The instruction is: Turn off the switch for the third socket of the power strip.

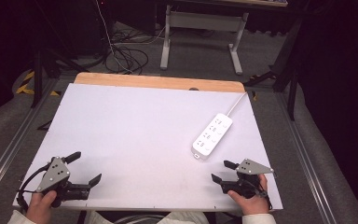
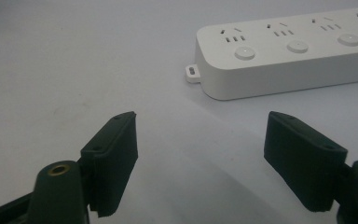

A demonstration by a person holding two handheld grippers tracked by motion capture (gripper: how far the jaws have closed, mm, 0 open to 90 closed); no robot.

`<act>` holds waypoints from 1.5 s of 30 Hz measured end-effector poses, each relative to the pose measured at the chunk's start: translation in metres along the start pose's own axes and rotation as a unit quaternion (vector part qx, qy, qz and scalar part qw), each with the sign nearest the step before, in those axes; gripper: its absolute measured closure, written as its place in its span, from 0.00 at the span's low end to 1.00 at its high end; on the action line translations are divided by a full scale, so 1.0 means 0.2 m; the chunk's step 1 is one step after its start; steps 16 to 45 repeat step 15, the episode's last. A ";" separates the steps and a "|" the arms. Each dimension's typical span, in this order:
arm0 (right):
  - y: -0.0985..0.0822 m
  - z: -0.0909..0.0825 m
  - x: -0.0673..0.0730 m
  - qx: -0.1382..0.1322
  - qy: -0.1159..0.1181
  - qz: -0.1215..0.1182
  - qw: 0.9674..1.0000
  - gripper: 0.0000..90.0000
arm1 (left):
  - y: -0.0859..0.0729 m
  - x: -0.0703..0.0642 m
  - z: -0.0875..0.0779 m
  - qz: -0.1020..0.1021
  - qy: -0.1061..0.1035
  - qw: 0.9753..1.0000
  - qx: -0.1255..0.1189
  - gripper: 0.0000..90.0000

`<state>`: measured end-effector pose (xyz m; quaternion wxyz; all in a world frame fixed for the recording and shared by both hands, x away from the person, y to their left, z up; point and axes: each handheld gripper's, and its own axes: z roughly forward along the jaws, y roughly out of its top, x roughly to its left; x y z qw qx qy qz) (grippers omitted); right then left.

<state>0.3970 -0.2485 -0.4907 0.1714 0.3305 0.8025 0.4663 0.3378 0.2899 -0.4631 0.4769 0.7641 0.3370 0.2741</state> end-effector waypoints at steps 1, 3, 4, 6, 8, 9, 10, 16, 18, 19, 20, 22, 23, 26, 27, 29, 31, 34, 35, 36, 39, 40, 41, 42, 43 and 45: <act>0.00 0.00 0.00 0.000 -0.002 0.001 1.000 0.29 | 0.00 0.00 0.00 0.002 -0.002 1.000 -0.001 0.02; 0.00 0.00 0.00 -0.003 -0.004 0.001 1.000 0.29 | 0.00 0.00 0.00 0.007 -0.003 1.000 -0.002 0.02; 0.00 -0.01 0.00 -0.003 -0.005 0.001 1.000 0.29 | 0.00 0.00 0.00 0.007 -0.003 1.000 0.001 0.02; 0.00 -0.01 0.00 -0.005 -0.006 0.002 1.000 0.29 | -0.01 0.00 0.01 0.009 -0.003 1.000 0.002 0.02; 0.00 -0.01 0.00 -0.004 -0.008 0.005 1.000 0.29 | -0.01 0.00 0.01 0.009 -0.003 1.000 0.002 0.02; -0.01 0.00 0.00 -0.003 -0.009 0.005 1.000 0.29 | -0.01 0.00 0.01 0.009 -0.002 1.000 0.002 0.02; -0.01 0.00 0.00 -0.003 -0.011 0.004 1.000 0.29 | -0.01 0.00 0.01 0.008 -0.002 1.000 0.003 0.02; 0.00 -0.02 -0.01 -0.010 -0.023 0.007 1.000 0.29 | 0.00 0.01 0.01 -0.002 -0.010 1.000 0.007 0.02; 0.00 -0.02 -0.01 -0.010 -0.023 0.007 1.000 0.29 | 0.00 0.01 0.01 -0.002 -0.010 1.000 0.007 0.02; 0.00 -0.02 -0.01 -0.010 -0.023 0.007 1.000 0.29 | 0.00 0.01 0.01 -0.002 -0.010 1.000 0.007 0.02; 0.00 -0.02 -0.01 -0.010 -0.023 0.007 1.000 0.29 | 0.00 0.01 0.01 -0.002 -0.010 1.000 0.007 0.02; 0.00 -0.02 -0.01 -0.010 -0.023 0.007 1.000 0.29 | 0.00 0.01 0.01 -0.002 -0.010 1.000 0.007 0.02; 0.00 -0.02 -0.01 -0.010 -0.023 0.007 1.000 0.29 | 0.00 0.01 0.01 -0.002 -0.010 1.000 0.007 0.02; 0.00 -0.02 -0.01 -0.010 -0.023 0.007 1.000 0.29 | 0.00 0.01 0.01 -0.002 -0.010 1.000 0.007 0.02; 0.00 -0.02 -0.01 -0.010 -0.023 0.007 1.000 0.29 | 0.00 0.01 0.01 -0.002 -0.010 1.000 0.007 0.02; 0.00 -0.02 -0.01 -0.010 -0.023 0.007 1.000 0.29 | 0.00 0.01 0.01 -0.002 -0.010 1.000 0.007 0.02; 0.00 -0.02 -0.01 -0.010 -0.023 0.007 1.000 0.29 | 0.00 0.01 0.01 -0.002 -0.010 1.000 0.007 0.02; 0.00 -0.02 -0.01 -0.010 -0.023 0.007 1.000 0.29 | 0.00 0.01 0.01 -0.002 -0.010 1.000 0.007 0.02; 0.00 -0.02 -0.01 -0.010 -0.023 0.007 1.000 0.29 | 0.00 0.01 0.01 -0.002 -0.010 1.000 0.007 0.02; 0.00 -0.02 -0.01 -0.010 -0.023 0.007 1.000 0.29 | 0.00 0.01 0.01 -0.002 -0.010 1.000 0.007 0.02; 0.00 -0.02 -0.01 -0.010 -0.023 0.007 1.000 0.29 | 0.00 0.01 0.01 -0.002 -0.010 1.000 0.007 0.02; 0.00 -0.02 -0.01 -0.010 -0.023 0.007 1.000 0.29 | 0.00 0.01 0.01 -0.002 -0.010 1.000 0.007 0.02; 0.00 -0.02 -0.01 -0.010 -0.023 0.007 1.000 0.29 | 0.00 0.01 0.01 -0.002 -0.010 1.000 0.007 0.02; 0.00 -0.02 -0.01 -0.010 -0.023 0.007 1.000 0.29 | 0.00 0.01 0.01 -0.002 -0.010 1.000 0.007 0.02; 0.00 -0.02 -0.01 -0.010 -0.023 0.007 1.000 0.29 | 0.00 0.01 0.01 -0.002 -0.010 1.000 0.007 0.02; 0.00 -0.02 -0.01 -0.010 -0.023 0.007 1.000 0.29 | 0.00 0.01 0.01 -0.002 -0.010 1.000 0.007 0.02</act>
